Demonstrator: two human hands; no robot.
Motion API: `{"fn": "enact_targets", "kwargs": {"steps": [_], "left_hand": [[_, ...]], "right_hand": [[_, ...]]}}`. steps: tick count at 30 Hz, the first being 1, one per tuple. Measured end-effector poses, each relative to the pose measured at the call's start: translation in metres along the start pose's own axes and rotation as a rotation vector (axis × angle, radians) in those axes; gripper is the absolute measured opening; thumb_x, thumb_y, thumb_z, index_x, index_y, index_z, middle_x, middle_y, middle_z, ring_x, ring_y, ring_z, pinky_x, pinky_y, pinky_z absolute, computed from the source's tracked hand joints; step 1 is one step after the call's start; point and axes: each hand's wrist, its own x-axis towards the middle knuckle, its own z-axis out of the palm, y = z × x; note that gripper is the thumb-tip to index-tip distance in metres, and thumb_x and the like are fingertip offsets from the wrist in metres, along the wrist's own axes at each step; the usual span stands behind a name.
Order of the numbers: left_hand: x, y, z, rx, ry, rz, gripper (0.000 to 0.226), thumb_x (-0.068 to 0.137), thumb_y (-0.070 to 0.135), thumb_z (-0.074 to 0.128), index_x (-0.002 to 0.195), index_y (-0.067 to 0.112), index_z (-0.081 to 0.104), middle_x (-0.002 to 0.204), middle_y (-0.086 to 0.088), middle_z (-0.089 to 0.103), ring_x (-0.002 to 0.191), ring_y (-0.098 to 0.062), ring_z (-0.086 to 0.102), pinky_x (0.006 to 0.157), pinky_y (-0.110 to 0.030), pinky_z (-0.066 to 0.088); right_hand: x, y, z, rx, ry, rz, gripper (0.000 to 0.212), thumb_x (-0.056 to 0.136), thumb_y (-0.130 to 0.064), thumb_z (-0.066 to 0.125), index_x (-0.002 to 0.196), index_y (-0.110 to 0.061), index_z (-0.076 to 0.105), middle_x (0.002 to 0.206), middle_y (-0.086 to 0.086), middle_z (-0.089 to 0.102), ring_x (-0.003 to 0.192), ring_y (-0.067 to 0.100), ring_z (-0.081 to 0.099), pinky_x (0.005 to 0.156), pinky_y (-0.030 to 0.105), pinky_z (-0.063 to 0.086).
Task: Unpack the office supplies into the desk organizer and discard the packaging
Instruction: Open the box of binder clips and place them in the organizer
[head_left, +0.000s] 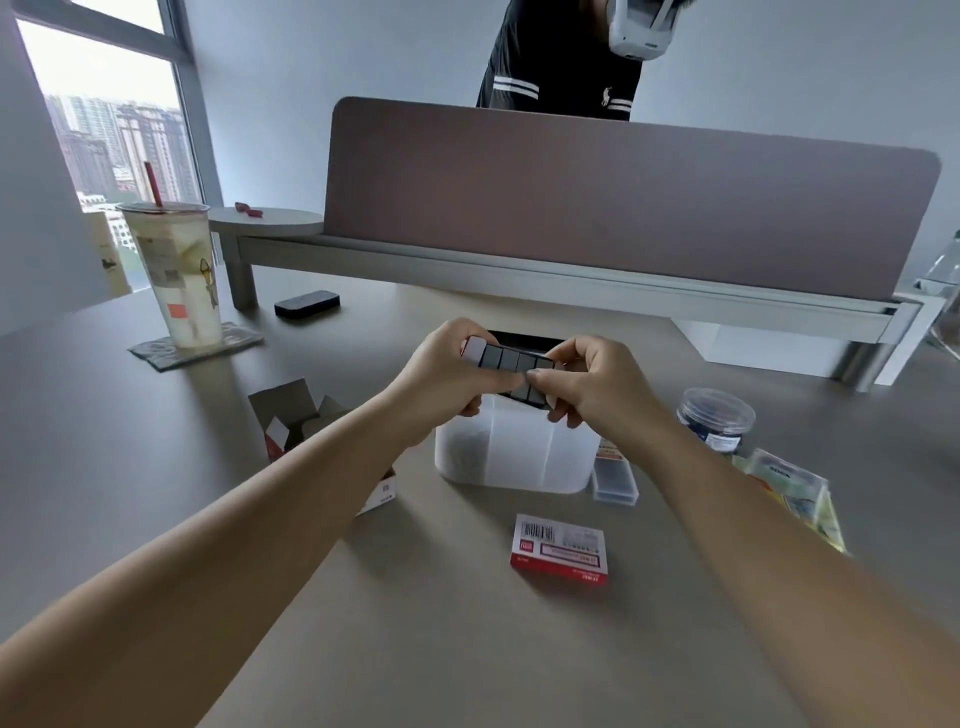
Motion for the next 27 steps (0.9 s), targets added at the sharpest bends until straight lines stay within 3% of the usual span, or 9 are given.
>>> {"fn": "enact_targets", "kwargs": {"steps": [3, 8, 12, 19, 22, 27], "left_hand": [[0.017, -0.002, -0.004, 0.095, 0.005, 0.037, 0.026, 0.074, 0.008, 0.068, 0.084, 0.018, 0.046, 0.072, 0.000, 0.046, 0.056, -0.014, 0.040, 0.049, -0.024, 0.036], [0.042, -0.014, -0.008, 0.216, 0.001, 0.069, 0.033, 0.072, 0.012, 0.070, 0.094, 0.018, 0.045, 0.079, 0.006, 0.047, 0.073, -0.014, 0.042, 0.056, -0.025, 0.035], [0.053, -0.025, -0.009, 0.237, -0.036, 0.072, 0.037, 0.069, 0.011, 0.072, 0.093, 0.021, 0.045, 0.087, -0.006, 0.051, 0.080, -0.023, 0.047, 0.071, -0.045, 0.049], [0.053, -0.028, -0.009, 0.329, -0.099, 0.130, 0.039, 0.071, 0.007, 0.071, 0.094, 0.021, 0.043, 0.081, 0.005, 0.047, 0.079, -0.019, 0.045, 0.063, -0.024, 0.040], [0.053, -0.028, -0.008, 0.368, -0.110, 0.149, 0.040, 0.071, 0.008, 0.070, 0.094, 0.023, 0.041, 0.087, 0.000, 0.050, 0.080, -0.019, 0.045, 0.062, -0.022, 0.039], [0.053, -0.028, -0.006, 0.397, -0.130, 0.141, 0.042, 0.072, 0.008, 0.070, 0.095, 0.023, 0.040, 0.090, -0.003, 0.051, 0.078, -0.018, 0.045, 0.061, -0.023, 0.040]], "right_hand": [[0.015, 0.001, -0.001, -0.046, -0.021, -0.024, 0.017, 0.080, -0.014, 0.063, 0.091, -0.009, 0.051, 0.063, 0.000, 0.056, 0.053, 0.010, 0.050, 0.046, 0.013, 0.041], [0.033, 0.011, -0.001, -0.103, -0.090, 0.000, 0.017, 0.078, -0.014, 0.066, 0.088, -0.013, 0.053, 0.072, -0.001, 0.061, 0.067, 0.013, 0.056, 0.064, 0.024, 0.043], [0.037, 0.020, -0.002, -0.156, -0.157, 0.008, 0.018, 0.075, -0.013, 0.066, 0.080, -0.020, 0.051, 0.073, 0.003, 0.066, 0.080, 0.025, 0.062, 0.080, 0.042, 0.049], [0.035, 0.022, -0.005, -0.227, -0.224, 0.020, 0.022, 0.076, -0.008, 0.066, 0.081, -0.020, 0.049, 0.069, -0.005, 0.065, 0.074, 0.014, 0.062, 0.082, 0.038, 0.049], [0.035, 0.022, -0.004, -0.261, -0.214, 0.016, 0.018, 0.078, -0.010, 0.065, 0.084, -0.018, 0.050, 0.068, -0.008, 0.062, 0.069, 0.008, 0.057, 0.075, 0.034, 0.048], [0.035, 0.024, -0.005, -0.296, -0.189, 0.006, 0.018, 0.077, -0.009, 0.067, 0.091, -0.013, 0.056, 0.080, -0.001, 0.061, 0.073, 0.014, 0.056, 0.074, 0.033, 0.049]]}}
